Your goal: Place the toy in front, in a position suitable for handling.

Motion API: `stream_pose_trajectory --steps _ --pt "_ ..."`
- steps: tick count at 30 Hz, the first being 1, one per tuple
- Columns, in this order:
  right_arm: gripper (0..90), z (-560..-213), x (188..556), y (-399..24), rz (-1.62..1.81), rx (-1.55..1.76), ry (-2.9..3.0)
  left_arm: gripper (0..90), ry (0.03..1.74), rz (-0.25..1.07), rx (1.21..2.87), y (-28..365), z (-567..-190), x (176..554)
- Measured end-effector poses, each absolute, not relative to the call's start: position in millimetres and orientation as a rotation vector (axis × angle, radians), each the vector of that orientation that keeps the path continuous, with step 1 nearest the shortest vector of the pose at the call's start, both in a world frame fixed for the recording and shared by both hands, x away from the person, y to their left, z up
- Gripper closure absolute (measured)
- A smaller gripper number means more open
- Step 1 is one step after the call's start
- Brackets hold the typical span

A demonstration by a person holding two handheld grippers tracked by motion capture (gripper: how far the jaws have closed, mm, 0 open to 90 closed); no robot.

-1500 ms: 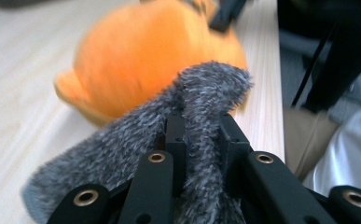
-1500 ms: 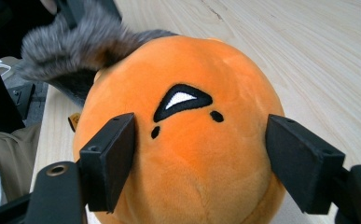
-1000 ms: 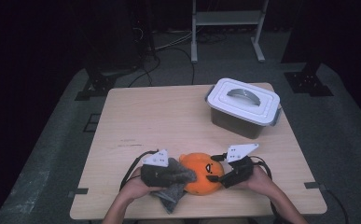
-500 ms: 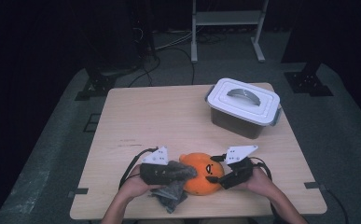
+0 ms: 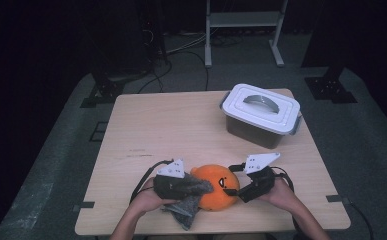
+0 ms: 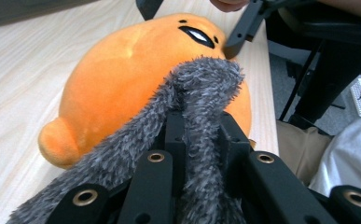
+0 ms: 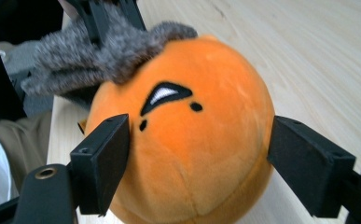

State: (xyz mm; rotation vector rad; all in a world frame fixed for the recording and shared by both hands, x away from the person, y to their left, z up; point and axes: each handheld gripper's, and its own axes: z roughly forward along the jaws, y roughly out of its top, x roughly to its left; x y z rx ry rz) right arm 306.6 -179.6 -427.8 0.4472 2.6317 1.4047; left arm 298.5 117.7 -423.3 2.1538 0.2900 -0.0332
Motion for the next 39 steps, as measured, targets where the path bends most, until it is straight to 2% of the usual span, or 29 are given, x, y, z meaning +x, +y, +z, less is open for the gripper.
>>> stream_pose_trajectory --steps 3,8,17,25,28,39 --pt "20.6 -429.6 306.2 -178.2 1.394 0.435 2.654 77.5 0.285 -0.023 2.148 117.6 -423.6 295.2" --pt "27.8 -434.6 302.8 -173.6 1.370 0.414 2.669 77.5 0.273 -0.012 2.105 115.0 -409.6 301.4" --pt "28.2 -438.6 299.6 -174.6 1.382 0.379 2.661 77.5 0.253 0.007 2.108 106.6 -406.9 310.4" --pt "28.2 -438.3 299.2 -174.0 1.381 0.352 2.657 76.7 0.299 -0.033 2.116 131.3 -424.3 304.8" --pt "28.1 -438.0 299.5 -173.4 1.378 0.350 2.654 76.6 0.312 -0.009 2.134 137.7 -427.3 303.9" --pt "28.2 -437.2 297.0 -168.1 1.341 0.296 2.646 76.9 0.304 0.033 2.103 119.7 -402.4 323.9"
